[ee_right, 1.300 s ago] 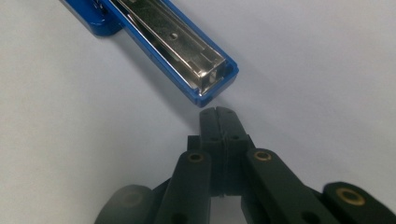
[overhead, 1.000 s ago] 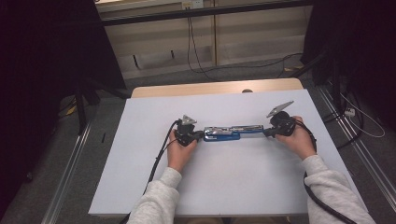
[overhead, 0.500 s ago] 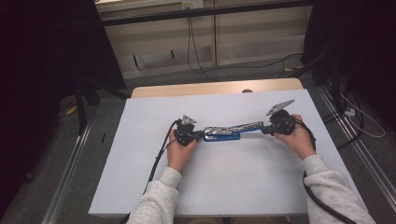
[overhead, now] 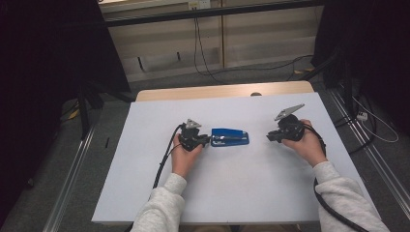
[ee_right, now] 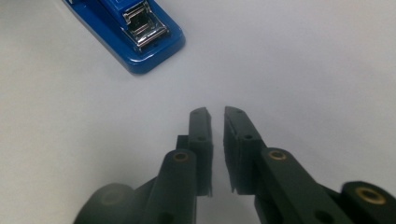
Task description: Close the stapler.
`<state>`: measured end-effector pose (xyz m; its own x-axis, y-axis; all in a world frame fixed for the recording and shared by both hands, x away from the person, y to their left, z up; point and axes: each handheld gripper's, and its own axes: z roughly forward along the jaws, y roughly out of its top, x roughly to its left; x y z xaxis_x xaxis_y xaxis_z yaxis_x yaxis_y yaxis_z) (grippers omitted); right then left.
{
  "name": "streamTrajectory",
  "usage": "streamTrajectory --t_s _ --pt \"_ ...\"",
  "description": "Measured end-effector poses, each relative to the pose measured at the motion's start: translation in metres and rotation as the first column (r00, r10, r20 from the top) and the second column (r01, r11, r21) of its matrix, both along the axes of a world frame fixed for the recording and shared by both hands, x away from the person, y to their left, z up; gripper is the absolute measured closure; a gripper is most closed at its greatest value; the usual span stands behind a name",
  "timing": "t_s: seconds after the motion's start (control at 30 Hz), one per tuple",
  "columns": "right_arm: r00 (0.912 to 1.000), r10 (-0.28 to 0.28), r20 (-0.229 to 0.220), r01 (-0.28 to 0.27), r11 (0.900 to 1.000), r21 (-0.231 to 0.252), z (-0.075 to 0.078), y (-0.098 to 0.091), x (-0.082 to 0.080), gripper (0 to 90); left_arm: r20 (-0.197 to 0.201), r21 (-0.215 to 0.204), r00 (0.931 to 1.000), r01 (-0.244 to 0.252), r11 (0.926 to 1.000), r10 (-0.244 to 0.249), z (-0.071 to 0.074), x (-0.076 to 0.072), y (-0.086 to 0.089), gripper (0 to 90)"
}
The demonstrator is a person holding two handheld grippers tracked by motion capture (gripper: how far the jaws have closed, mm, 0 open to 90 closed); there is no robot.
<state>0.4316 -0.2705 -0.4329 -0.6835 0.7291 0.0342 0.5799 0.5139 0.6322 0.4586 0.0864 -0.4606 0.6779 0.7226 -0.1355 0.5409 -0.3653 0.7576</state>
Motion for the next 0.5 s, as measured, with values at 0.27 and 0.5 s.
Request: streamTrajectory --t_s 0.27,0.5 --pt "0.9997 -0.024 -0.010 0.024 0.9973 0.069 0.001 -0.009 -0.008 63.3 -0.011 -0.034 0.9999 -0.012 0.9993 0.011 0.009 -0.006 0.011 52.6" --pt "0.9995 -0.029 -0.012 0.031 0.9910 0.131 0.005 -0.011 -0.016 53.3 0.016 -0.053 0.9999 0.007 0.9986 -0.006 0.019 -0.015 0.021 35.4"
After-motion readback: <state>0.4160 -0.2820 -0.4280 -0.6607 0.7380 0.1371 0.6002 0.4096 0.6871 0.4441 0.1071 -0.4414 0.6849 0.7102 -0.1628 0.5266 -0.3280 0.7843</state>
